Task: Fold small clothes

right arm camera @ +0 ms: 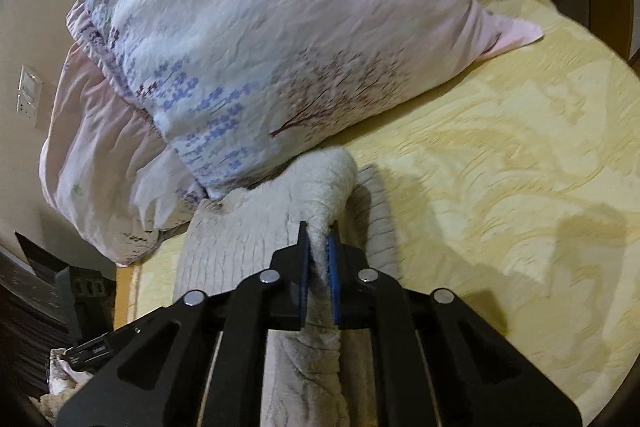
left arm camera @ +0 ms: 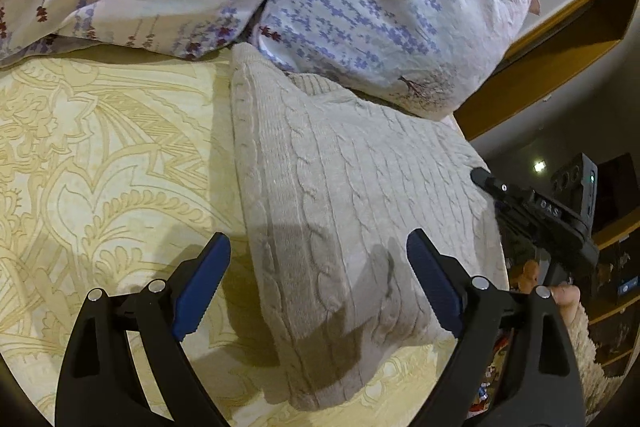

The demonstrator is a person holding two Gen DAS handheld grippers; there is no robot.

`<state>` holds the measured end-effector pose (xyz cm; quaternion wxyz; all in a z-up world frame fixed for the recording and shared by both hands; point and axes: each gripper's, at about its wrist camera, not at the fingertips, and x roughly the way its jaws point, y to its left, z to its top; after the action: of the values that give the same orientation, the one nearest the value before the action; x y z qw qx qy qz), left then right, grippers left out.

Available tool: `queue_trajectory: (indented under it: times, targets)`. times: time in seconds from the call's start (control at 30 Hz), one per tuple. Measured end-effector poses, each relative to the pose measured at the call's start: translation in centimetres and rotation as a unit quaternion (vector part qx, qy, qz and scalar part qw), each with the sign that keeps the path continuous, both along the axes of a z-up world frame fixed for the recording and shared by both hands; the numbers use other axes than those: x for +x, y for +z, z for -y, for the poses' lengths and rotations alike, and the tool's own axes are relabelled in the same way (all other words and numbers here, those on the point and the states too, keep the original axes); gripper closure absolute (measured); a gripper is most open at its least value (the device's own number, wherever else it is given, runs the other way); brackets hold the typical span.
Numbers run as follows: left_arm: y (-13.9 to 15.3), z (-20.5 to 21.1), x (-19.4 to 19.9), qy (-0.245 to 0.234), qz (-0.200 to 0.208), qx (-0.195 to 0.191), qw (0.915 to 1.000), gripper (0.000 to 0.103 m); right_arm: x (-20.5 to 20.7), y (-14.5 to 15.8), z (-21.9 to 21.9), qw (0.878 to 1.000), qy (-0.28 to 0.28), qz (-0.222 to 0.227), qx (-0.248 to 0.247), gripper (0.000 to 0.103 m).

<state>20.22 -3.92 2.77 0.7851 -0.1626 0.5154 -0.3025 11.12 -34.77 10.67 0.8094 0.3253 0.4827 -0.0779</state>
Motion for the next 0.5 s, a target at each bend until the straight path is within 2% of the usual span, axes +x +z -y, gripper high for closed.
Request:
queue_trajectory:
  times: [0.33,0.43,0.5]
  targets:
    - [-0.7,1.5,-0.2,-0.027,-0.008,0.007,0.9996,0.012,0.7,0.1,0.9,1.0,-0.009,0.006,-0.027,0.096]
    - [-1.0,1.8,-0.2,-0.035,-0.01,0.008,0.9993,0.012,1.0,-1.2,1.1,0.999,-0.015,-0.023,-0.033,0.096]
    - [-1.2,2.0,-0.3,-0.039,-0.014,0.008,0.9991,0.012,1.1,-3.2,1.5,0.998,-0.02,-0.058,-0.03,0.096]
